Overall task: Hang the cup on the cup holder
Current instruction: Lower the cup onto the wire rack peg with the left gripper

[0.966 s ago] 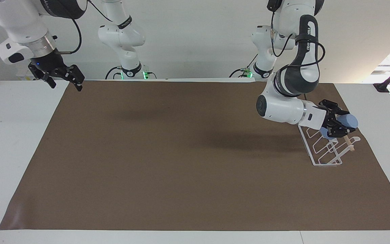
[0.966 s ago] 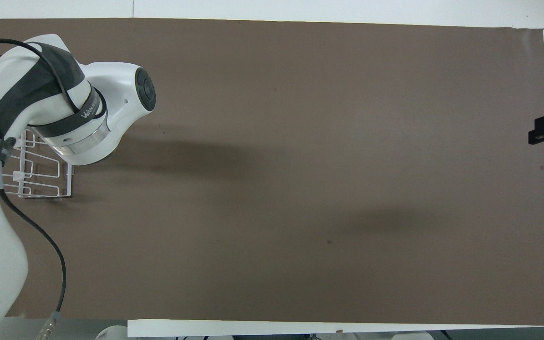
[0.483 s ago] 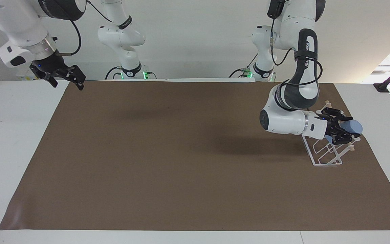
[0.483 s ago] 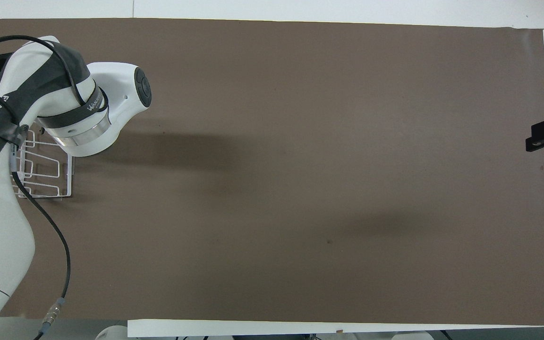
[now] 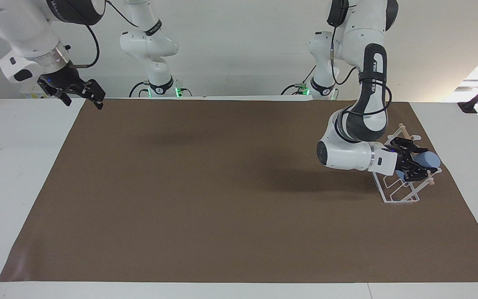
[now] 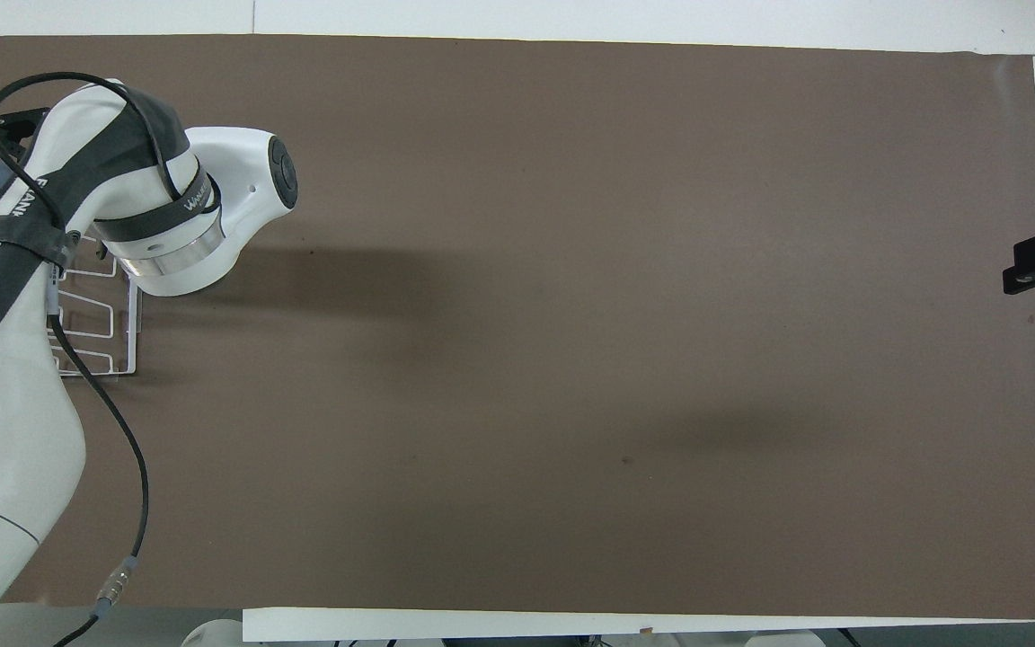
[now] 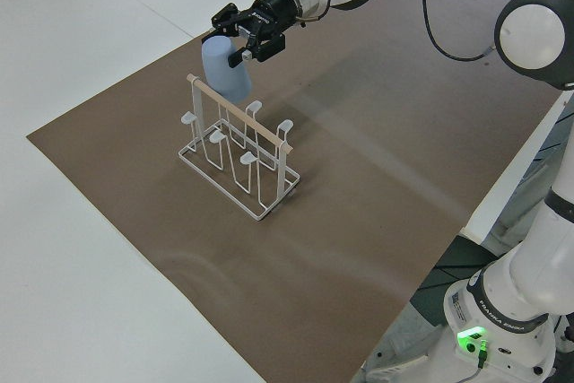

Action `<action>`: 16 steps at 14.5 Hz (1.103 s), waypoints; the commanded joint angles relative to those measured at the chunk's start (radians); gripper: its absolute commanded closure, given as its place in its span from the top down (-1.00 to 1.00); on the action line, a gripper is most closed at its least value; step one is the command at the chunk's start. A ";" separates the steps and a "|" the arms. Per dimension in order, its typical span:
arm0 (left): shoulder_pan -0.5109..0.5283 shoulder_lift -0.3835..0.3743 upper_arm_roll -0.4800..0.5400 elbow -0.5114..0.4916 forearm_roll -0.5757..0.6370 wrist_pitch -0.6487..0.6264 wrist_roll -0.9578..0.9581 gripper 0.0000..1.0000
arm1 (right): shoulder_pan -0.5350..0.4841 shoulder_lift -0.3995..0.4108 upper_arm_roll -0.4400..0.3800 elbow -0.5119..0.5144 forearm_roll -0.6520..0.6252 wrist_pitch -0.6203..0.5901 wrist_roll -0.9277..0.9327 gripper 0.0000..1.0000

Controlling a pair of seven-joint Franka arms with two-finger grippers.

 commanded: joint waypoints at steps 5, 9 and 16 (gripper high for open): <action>0.027 -0.003 -0.010 -0.016 -0.048 0.069 -0.071 0.99 | -0.003 -0.024 0.003 -0.026 -0.002 -0.003 -0.019 1.00; 0.046 0.006 -0.006 0.013 -0.050 0.103 -0.025 1.00 | -0.003 -0.024 0.005 -0.027 -0.002 -0.003 -0.019 1.00; 0.090 -0.190 -0.007 0.012 -0.319 0.172 0.330 1.00 | -0.003 -0.026 0.003 -0.026 -0.002 -0.003 -0.019 1.00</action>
